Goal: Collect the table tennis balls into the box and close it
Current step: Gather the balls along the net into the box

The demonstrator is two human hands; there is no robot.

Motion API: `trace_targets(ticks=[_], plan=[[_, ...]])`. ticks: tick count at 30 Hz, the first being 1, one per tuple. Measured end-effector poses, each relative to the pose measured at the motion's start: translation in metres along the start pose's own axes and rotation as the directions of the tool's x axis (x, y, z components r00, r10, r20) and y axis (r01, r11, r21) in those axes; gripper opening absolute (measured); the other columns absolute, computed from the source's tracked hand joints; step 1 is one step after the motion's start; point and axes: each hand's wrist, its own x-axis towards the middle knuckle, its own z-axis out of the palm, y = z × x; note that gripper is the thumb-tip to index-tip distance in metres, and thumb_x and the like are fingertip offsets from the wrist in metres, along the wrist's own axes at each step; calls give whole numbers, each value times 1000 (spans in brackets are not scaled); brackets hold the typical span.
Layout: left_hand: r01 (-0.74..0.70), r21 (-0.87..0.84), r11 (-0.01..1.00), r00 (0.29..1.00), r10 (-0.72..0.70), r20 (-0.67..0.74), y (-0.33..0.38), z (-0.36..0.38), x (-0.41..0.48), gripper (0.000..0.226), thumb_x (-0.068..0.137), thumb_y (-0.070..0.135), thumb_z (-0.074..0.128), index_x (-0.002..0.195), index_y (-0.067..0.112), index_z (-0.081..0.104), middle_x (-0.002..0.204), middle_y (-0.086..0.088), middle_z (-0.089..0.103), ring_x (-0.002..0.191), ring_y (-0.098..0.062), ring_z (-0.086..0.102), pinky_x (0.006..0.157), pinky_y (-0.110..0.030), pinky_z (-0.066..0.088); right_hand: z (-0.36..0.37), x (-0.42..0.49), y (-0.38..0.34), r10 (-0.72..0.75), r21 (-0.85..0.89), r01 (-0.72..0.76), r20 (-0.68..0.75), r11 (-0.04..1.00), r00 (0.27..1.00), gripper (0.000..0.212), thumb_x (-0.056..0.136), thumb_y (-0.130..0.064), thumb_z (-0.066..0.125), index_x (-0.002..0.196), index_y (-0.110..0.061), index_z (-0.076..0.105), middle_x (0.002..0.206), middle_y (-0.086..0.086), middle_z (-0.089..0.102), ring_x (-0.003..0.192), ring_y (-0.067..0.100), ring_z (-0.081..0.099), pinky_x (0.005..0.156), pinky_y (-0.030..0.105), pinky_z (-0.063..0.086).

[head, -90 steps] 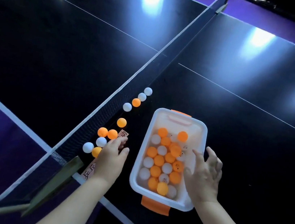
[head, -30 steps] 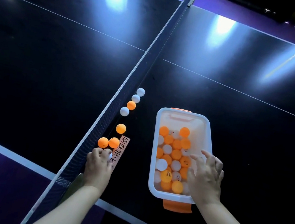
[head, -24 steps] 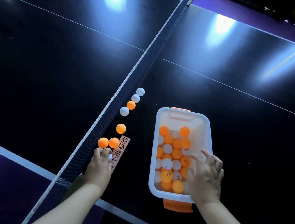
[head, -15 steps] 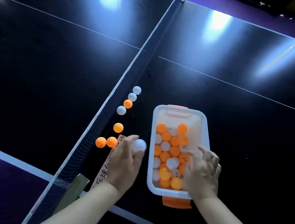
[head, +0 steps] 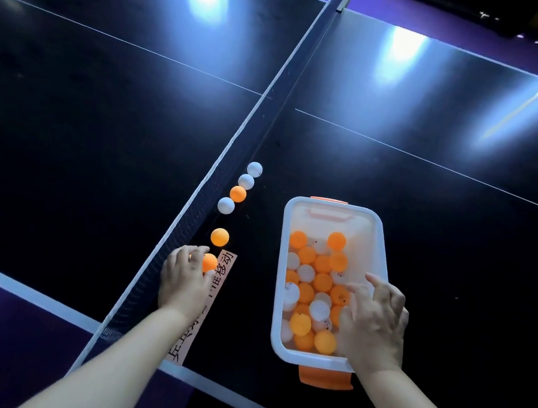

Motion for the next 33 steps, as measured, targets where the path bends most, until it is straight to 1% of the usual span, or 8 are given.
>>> trace_targets(ticks=[6, 9, 12, 16, 23, 26, 28, 33], plan=[[-73, 126, 989, 982, 49, 183, -8, 13, -2, 56, 94, 26, 50, 141, 33, 21, 130, -6, 38, 119, -22, 36, 104, -35, 33, 0, -1, 0, 8, -14, -8, 16, 1000, 1000, 35, 70, -9, 72, 102, -22, 67, 125, 7, 50, 119, 23, 29, 98, 53, 36], [-127, 147, 981, 979, 100, 176, -14, 24, -14, 65, 91, 24, 56, 129, 39, 6, 122, -9, 44, 107, -23, 44, 93, -36, 40, 0, 0, 0, 10, -25, -10, 23, 1000, 1000, 35, 70, -10, 71, 103, -22, 66, 125, 6, 50, 120, 22, 29, 98, 52, 36], [-131, 130, 983, 987, 117, 114, -16, 33, -17, 71, 83, 21, 67, 129, 36, 14, 109, -12, 53, 93, -27, 52, 79, -40, 46, 0, 0, -1, 21, -27, -20, 30, 999, 999, 35, 71, -10, 71, 104, -22, 66, 126, 6, 50, 120, 22, 28, 100, 52, 35], [45, 44, 998, 990, -50, 131, -9, 26, 5, 51, 93, 29, 53, 139, 27, 30, 116, -9, 50, 105, -25, 47, 82, -37, 45, 0, 0, -1, 11, -33, -10, 29, 999, 1000, 36, 70, -9, 72, 103, -21, 67, 126, 7, 51, 120, 21, 28, 100, 52, 36], [118, -313, 942, 963, -31, 267, 5, 10, 2, 31, 88, 49, 51, 110, 26, 47, 92, 0, 59, 84, -20, 57, 71, -35, 48, -1, 0, -2, 14, 6, -14, 12, 1000, 1000, 34, 72, -7, 71, 102, -20, 67, 125, 7, 53, 120, 21, 31, 100, 52, 34], [-43, -521, 853, 992, 101, 82, 40, -11, -12, 59, 69, 84, 33, 86, 31, 52, 69, 8, 53, 64, -10, 53, 57, -22, 41, -1, 0, -1, 14, 36, -14, -14, 999, 1000, 33, 71, -4, 71, 101, -18, 68, 121, 8, 56, 118, 21, 32, 98, 52, 36], [-201, -568, 798, 975, 218, -38, 69, -21, -19, 60, 67, 86, 31, 82, 33, 55, 72, 12, 54, 68, -6, 53, 60, -15, 39, 0, 0, -1, 7, 41, -6, -27, 999, 1000, 34, 70, -3, 72, 101, -17, 68, 120, 8, 57, 117, 21, 33, 96, 53, 38], [-515, -326, 793, 857, 489, -162, 118, -15, -21, 78, 74, 78, 33, 111, 16, 64, 92, 3, 64, 85, -9, 56, 67, -19, 46, -1, 0, 0, 5, 61, -2, -54, 998, 999, 37, 67, -3, 75, 100, -18, 68, 117, 8, 59, 114, 21, 34, 93, 53, 41]])
